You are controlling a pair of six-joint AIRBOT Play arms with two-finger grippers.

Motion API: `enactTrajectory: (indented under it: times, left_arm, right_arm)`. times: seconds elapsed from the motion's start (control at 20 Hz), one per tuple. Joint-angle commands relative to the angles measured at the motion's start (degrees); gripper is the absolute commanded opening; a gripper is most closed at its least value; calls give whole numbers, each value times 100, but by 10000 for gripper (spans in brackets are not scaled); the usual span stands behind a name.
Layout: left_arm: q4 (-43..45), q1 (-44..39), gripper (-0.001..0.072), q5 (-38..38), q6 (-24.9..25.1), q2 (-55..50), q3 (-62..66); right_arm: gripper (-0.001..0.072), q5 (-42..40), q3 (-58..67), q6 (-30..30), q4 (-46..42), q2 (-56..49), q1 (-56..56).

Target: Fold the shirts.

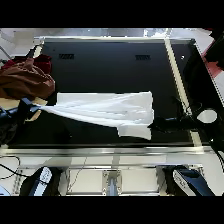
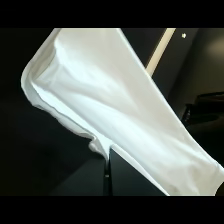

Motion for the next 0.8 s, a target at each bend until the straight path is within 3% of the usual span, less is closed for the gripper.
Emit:
enactTrajectory:
  times: [0.0, 0.15, 0.4, 0.75]
  left_arm:
    - [168, -634, 10, 498, 131, -308, 852]
    - [1150, -1591, 10, 883, 59, -1139, 1325]
    - [3442, -2472, 10, 1467, -1045, -2712, 2105]
    - [3834, -2841, 10, 1853, -1274, -4304, 3158]
  right_arm:
    - [9, -802, 754, -203, -168, -503, 2]
    - [9, -1167, 1561, -479, -162, -1497, 2]
    - [9, -1451, 2933, -647, -164, -3206, 2]
    - [9, -1613, 3515, -664, -269, -4623, 208]
